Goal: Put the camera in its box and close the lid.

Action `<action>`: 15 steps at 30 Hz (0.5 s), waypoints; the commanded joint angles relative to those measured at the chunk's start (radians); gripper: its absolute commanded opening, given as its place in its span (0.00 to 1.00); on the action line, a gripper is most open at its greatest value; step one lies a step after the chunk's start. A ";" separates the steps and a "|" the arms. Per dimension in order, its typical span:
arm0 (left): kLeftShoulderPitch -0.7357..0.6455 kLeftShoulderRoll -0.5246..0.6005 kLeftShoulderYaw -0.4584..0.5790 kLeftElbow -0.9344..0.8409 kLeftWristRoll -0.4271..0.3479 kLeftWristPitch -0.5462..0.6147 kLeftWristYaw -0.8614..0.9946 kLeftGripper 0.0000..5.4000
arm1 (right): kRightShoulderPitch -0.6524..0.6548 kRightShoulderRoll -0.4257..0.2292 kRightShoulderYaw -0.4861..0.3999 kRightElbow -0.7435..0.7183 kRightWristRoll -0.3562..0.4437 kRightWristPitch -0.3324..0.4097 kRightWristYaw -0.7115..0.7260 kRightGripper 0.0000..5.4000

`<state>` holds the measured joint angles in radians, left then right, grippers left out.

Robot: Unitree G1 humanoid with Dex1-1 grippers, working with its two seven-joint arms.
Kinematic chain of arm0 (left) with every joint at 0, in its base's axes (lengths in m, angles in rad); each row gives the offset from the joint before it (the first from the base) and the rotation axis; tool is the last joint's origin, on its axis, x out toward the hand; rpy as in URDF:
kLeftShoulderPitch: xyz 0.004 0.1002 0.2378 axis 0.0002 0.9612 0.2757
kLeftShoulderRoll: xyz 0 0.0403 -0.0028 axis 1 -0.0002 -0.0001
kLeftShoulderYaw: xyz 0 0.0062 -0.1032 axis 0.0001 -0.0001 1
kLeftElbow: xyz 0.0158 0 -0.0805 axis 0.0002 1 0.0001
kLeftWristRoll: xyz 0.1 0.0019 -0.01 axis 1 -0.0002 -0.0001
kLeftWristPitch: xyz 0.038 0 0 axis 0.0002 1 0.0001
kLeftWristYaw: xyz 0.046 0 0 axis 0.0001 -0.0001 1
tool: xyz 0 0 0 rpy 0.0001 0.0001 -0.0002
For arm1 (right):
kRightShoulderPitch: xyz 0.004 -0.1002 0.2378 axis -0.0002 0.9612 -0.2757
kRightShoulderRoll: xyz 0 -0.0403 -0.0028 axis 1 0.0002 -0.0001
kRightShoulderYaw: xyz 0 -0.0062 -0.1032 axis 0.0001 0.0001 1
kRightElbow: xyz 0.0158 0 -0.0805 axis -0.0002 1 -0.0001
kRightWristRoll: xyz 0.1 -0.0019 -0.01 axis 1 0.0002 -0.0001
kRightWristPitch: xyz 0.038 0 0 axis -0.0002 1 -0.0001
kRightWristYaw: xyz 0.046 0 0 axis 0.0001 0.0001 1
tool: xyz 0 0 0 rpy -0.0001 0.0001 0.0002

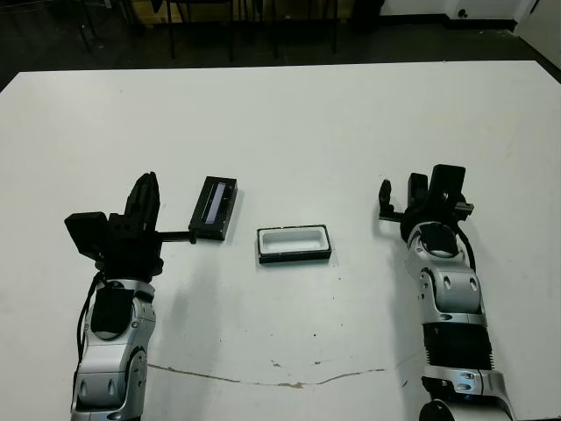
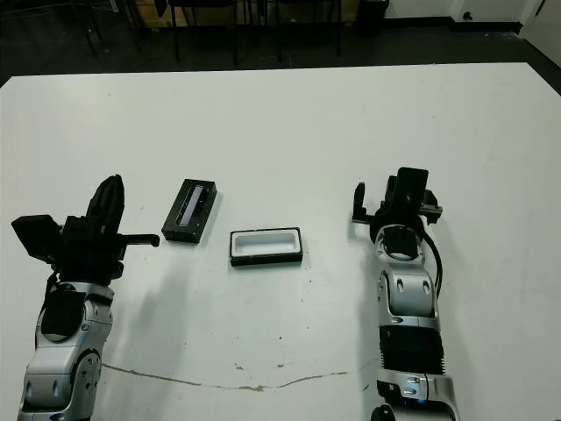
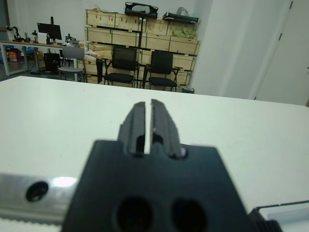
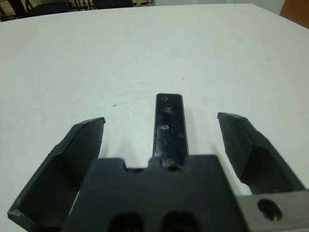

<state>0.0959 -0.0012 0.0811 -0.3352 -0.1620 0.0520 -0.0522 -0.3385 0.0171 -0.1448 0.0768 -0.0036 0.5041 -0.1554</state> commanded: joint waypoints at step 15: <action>0.026 0.009 -0.002 0.009 -0.001 0.017 -0.005 0.00 | 0.048 0.037 -0.007 0.002 0.012 0.025 -0.048 1.00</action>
<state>0.1061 -0.0012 0.0794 -0.3352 -0.1653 0.0534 -0.0552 -0.3087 0.0449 -0.1415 0.0757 -0.0050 0.5111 -0.1977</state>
